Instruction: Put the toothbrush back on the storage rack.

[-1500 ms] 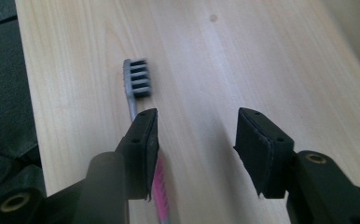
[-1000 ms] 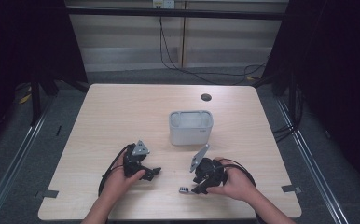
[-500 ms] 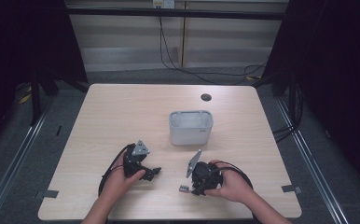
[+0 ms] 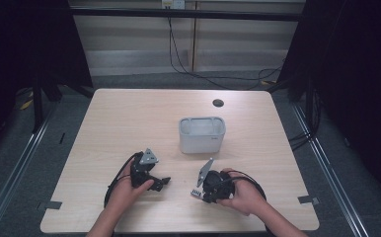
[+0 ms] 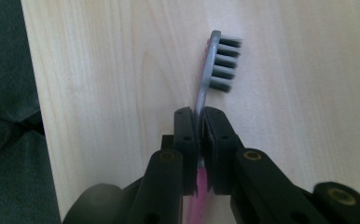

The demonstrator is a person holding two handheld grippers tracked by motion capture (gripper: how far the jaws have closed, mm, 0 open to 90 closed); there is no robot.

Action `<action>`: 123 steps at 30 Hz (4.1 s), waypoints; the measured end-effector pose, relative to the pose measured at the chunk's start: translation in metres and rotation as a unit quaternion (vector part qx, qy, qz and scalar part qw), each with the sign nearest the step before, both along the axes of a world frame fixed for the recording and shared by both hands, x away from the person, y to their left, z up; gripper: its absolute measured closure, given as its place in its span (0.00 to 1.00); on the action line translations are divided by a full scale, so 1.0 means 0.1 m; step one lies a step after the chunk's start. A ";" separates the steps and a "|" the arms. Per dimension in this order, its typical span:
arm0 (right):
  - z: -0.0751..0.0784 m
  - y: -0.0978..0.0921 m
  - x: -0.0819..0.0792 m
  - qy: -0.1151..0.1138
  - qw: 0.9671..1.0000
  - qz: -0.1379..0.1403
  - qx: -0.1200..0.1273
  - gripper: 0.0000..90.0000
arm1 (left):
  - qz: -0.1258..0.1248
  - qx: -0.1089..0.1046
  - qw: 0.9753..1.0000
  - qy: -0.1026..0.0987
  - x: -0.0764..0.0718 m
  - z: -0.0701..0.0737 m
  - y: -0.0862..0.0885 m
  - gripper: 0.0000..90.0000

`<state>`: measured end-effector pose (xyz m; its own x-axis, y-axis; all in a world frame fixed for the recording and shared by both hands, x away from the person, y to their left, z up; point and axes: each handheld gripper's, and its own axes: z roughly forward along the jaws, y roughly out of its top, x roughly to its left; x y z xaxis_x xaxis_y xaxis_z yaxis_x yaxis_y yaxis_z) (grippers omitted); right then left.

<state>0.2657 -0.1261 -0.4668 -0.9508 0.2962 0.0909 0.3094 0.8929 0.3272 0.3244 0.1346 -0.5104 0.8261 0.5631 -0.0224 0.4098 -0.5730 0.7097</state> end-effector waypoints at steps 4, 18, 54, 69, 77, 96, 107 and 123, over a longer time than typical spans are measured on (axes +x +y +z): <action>0.07 -0.08 0.04 0.000 0.999 -0.026 0.026 0.94 | 0.000 0.000 1.000 0.000 0.00 0.00 0.00 0.07; 0.33 -0.35 0.17 -0.032 0.990 -0.077 0.116 0.94 | 0.000 -0.001 1.000 0.000 0.00 0.00 0.00 0.07; 0.80 -0.75 0.29 -0.100 0.949 -0.151 0.259 0.94 | 0.000 0.000 1.000 0.000 0.00 0.00 0.00 0.07; 0.91 -0.88 0.35 -0.125 0.926 -0.184 0.306 0.94 | 0.000 0.000 1.000 0.000 0.00 0.00 0.00 0.07; 0.97 -0.91 0.37 -0.139 0.915 -0.193 0.325 0.94 | 0.000 0.000 1.000 0.000 0.00 0.00 0.00 0.07; 1.15 -1.01 0.41 -0.179 0.884 -0.220 0.372 0.94 | 0.000 0.000 1.000 0.000 0.00 0.00 0.00 0.07; 1.24 -1.03 0.43 -0.205 0.868 -0.226 0.393 0.94 | 0.000 0.000 1.000 0.000 0.00 0.00 0.00 0.07; 1.33 -1.09 0.51 -0.219 0.849 -0.235 0.420 0.94 | 0.000 0.000 1.000 0.000 0.00 0.00 0.00 0.07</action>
